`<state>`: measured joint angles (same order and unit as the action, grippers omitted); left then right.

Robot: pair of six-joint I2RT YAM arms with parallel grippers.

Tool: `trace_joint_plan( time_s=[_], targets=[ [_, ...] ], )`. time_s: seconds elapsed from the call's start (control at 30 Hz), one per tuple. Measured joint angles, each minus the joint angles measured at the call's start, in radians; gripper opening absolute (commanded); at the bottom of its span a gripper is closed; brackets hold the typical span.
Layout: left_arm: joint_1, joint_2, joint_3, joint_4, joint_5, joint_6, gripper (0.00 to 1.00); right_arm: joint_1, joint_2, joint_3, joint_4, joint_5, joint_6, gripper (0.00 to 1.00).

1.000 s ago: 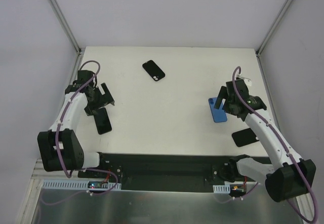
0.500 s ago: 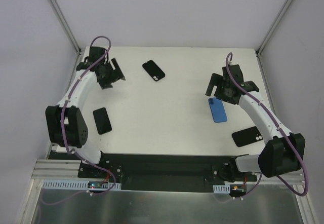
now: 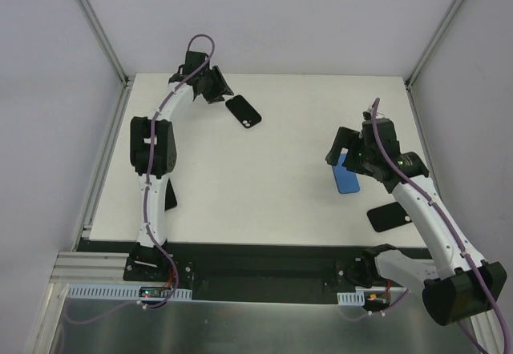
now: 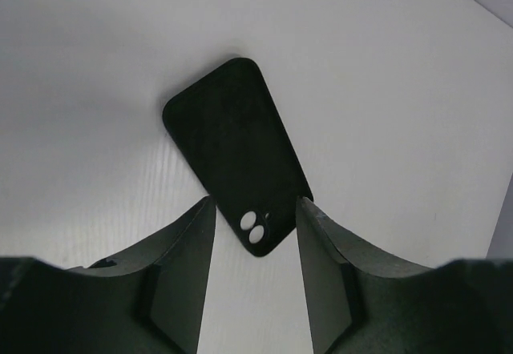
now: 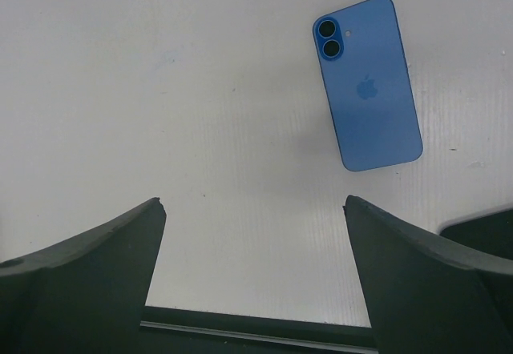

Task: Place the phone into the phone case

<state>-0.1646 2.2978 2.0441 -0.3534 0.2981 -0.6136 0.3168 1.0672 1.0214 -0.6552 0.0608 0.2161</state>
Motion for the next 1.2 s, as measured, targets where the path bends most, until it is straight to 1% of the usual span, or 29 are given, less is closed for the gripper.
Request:
trace_joint_plan(
  time_s=[0.2, 0.27, 0.43, 0.5, 0.67, 0.9, 1.1, 1.2],
  targets=[
    [-0.011, 0.187, 0.110, 0.098, 0.095, -0.053, 0.40, 0.005, -0.025, -0.006, -0.006, -0.033, -0.005, 0.97],
    [-0.020, 0.222, 0.114, 0.111, 0.114, -0.056, 0.42, 0.006, -0.025, -0.006, -0.012, -0.049, -0.010, 0.97],
    [-0.037, 0.232, 0.093, 0.126, 0.121, -0.050, 0.47, 0.008, -0.027, -0.006, -0.033, -0.055, -0.019, 0.97],
    [-0.040, 0.219, 0.062, 0.148, 0.119, -0.044, 0.48, 0.008, -0.031, -0.006, -0.038, -0.057, -0.020, 0.97],
    [-0.045, 0.132, -0.060, 0.144, 0.077, -0.006, 0.49, 0.008, -0.056, -0.006, -0.055, -0.054, -0.023, 0.97],
    [-0.089, -0.068, -0.310, 0.074, -0.066, 0.080, 0.51, 0.008, -0.102, -0.038, -0.062, -0.047, -0.024, 0.97],
    [-0.221, -0.301, -0.580, 0.032, -0.151, 0.081, 0.55, 0.008, -0.150, -0.065, -0.079, -0.037, -0.025, 0.98],
    [-0.289, -0.367, -0.636, 0.017, -0.153, 0.085, 0.57, 0.008, -0.173, -0.075, -0.087, -0.033, -0.025, 0.98]
  ],
)
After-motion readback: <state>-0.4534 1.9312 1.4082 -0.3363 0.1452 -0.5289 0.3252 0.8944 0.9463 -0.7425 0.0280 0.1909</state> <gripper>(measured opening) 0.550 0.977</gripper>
